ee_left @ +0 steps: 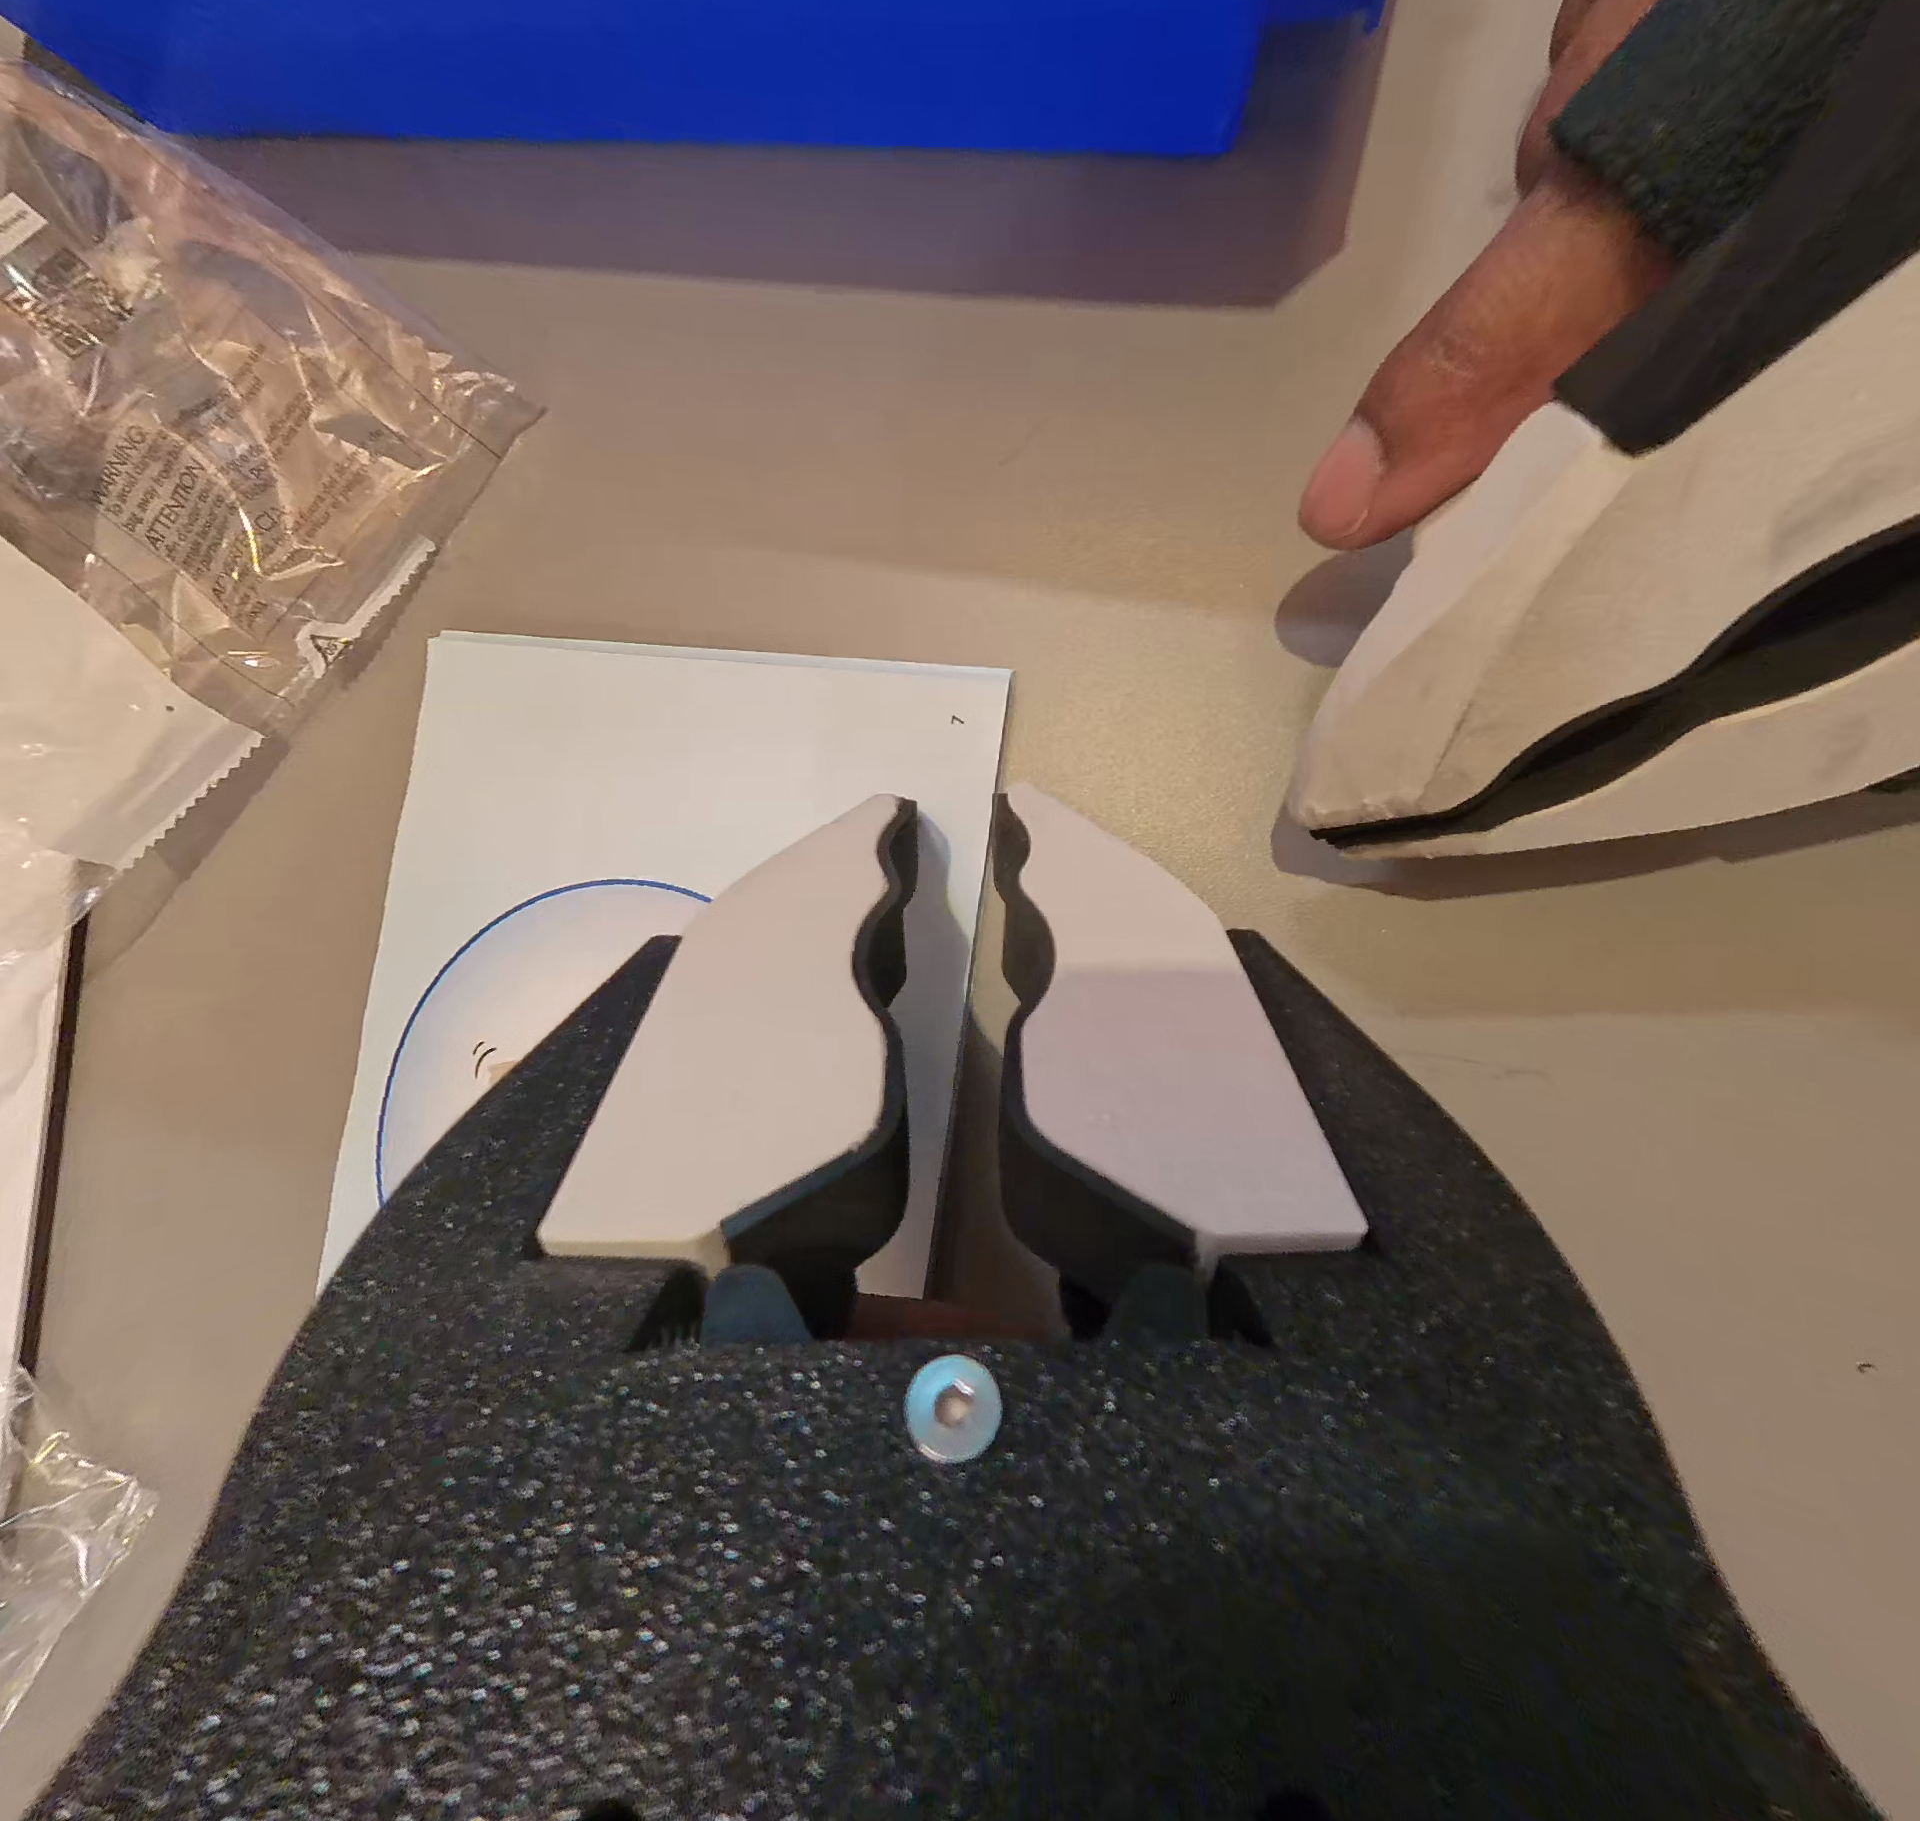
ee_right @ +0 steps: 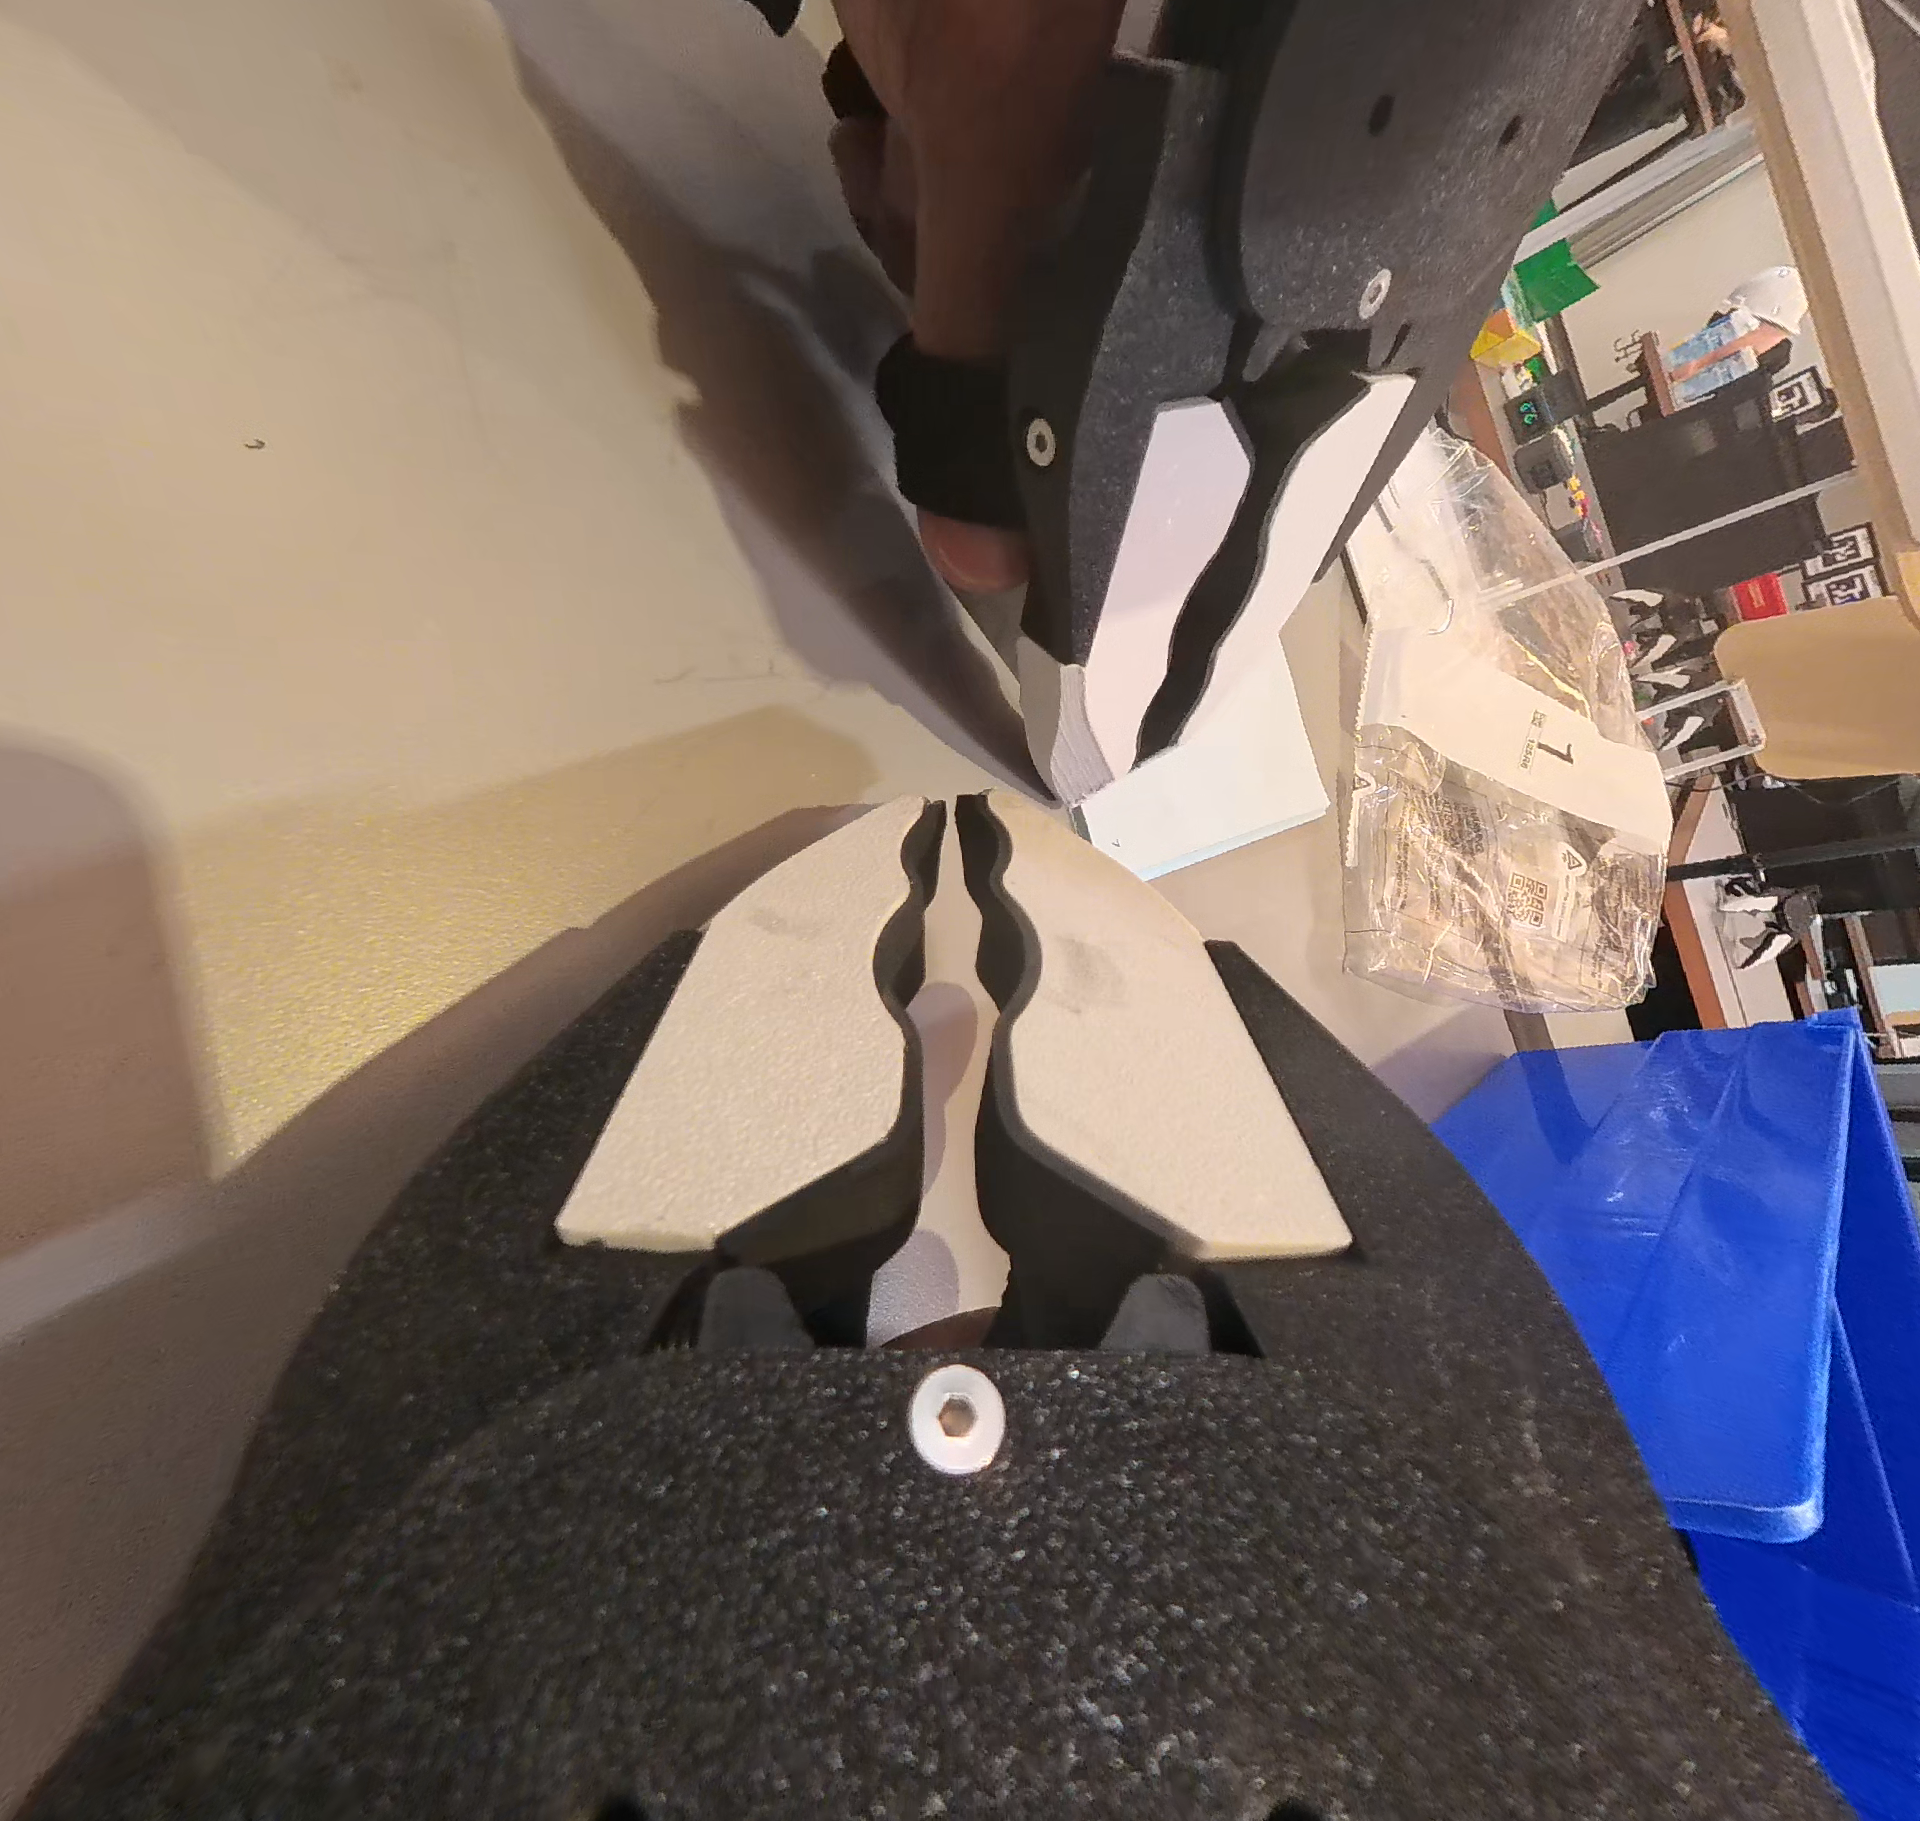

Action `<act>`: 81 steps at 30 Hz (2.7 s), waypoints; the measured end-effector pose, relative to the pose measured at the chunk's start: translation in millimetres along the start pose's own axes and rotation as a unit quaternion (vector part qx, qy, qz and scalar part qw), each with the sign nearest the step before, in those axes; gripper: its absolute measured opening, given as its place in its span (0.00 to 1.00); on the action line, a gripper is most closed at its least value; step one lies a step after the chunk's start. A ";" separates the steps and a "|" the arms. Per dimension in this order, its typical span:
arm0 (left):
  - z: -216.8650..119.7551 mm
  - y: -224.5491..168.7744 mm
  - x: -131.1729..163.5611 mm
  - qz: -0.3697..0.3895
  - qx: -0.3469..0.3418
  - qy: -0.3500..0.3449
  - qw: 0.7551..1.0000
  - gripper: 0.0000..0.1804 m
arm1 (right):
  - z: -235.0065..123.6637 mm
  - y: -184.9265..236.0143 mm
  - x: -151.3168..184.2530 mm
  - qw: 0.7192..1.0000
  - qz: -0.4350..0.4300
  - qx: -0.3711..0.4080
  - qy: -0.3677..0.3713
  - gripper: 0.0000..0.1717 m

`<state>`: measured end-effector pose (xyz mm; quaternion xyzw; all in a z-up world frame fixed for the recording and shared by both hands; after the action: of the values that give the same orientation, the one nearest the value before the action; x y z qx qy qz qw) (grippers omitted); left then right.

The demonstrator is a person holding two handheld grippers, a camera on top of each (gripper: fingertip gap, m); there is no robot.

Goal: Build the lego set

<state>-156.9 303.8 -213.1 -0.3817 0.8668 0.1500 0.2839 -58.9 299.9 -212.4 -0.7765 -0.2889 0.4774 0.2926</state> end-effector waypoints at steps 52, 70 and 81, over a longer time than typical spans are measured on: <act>-11.1 7.0 0.7 -0.051 0.015 -0.024 0.998 0.02 | 0.1 0.3 0.5 1.000 -0.003 0.001 -0.002 0.02; -18.4 13.2 0.9 -0.082 -0.012 -0.036 0.996 0.00 | 0.5 0.2 0.6 1.000 -0.004 0.002 -0.002 0.02; -16.6 13.8 -1.9 -0.071 -0.054 -0.026 0.996 0.00 | 0.6 0.1 0.5 1.000 -0.004 0.004 -0.001 0.02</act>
<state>-172.4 306.2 -198.2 -0.4524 0.8207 0.1857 0.2955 -59.2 300.3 -213.1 -0.7734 -0.2908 0.4783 0.2975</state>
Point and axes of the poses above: each gripper's, where its closed fingertips meet, z out along the fingers, x out of its underside, y = z × x across the jaws, the point moved 6 cm from there along -z, back along the fingers, and after that the axes turned 12 degrees about x, right-handed, at the moved point
